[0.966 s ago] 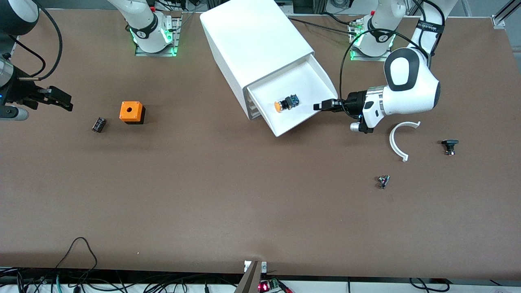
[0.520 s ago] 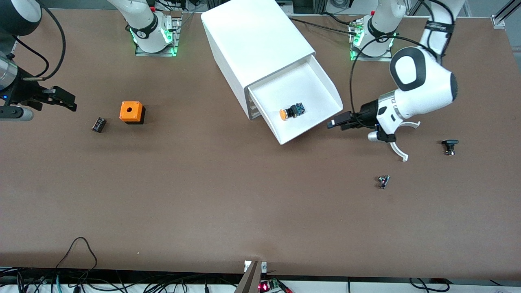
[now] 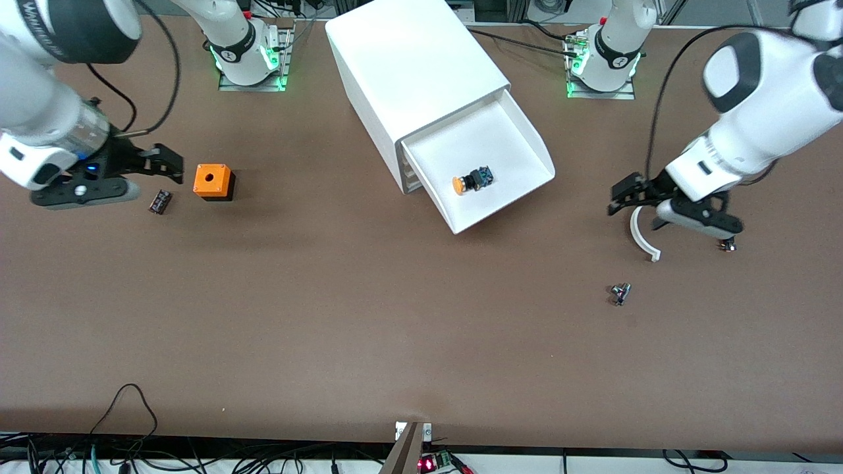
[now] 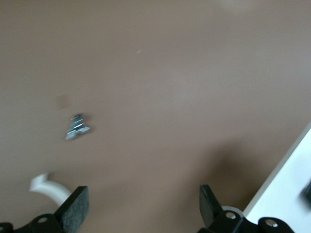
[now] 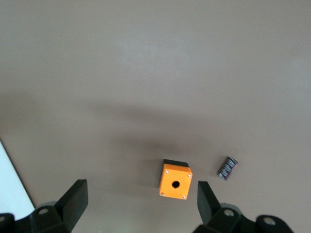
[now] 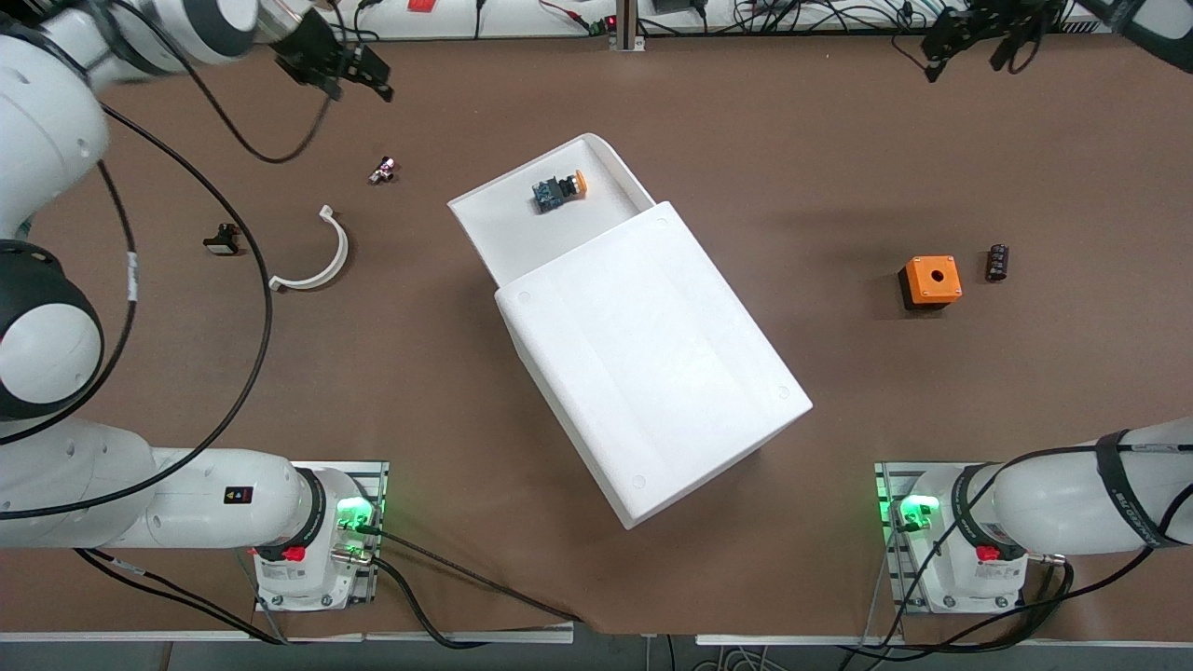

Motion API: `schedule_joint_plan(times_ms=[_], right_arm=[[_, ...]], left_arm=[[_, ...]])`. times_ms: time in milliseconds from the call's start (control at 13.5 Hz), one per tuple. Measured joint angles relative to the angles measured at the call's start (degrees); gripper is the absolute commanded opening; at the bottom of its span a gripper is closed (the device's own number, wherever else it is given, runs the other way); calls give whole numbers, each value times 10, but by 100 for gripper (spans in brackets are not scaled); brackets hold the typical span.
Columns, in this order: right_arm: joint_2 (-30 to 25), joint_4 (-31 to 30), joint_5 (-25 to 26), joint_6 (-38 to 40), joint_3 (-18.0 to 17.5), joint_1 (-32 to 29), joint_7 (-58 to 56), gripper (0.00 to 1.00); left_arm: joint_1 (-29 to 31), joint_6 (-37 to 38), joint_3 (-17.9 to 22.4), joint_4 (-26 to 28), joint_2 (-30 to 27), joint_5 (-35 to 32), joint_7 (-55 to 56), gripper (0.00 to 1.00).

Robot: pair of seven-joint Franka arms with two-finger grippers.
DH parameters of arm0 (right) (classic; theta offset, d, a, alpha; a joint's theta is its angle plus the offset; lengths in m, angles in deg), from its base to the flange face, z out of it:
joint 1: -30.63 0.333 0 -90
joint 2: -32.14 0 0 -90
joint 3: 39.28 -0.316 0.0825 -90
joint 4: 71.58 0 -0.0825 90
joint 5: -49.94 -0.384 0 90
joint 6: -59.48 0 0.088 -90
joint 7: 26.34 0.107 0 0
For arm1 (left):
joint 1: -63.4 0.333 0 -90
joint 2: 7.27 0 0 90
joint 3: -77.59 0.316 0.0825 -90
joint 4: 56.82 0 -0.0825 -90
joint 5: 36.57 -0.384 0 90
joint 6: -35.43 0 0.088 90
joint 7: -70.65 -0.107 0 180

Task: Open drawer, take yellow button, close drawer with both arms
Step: 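Release the drawer with the left gripper while the right gripper reaches over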

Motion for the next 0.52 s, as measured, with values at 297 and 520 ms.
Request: schedule_joint_plan(times_ms=[297, 520], right_arm=[[28, 40, -3, -13, -3, 121, -2, 100], [90, 133, -12, -20, -5, 218, -1, 100]], left_arm=[[2, 148, 36, -76, -40, -96, 0, 100], [2, 171, 44, -79, -56, -124, 0, 100]])
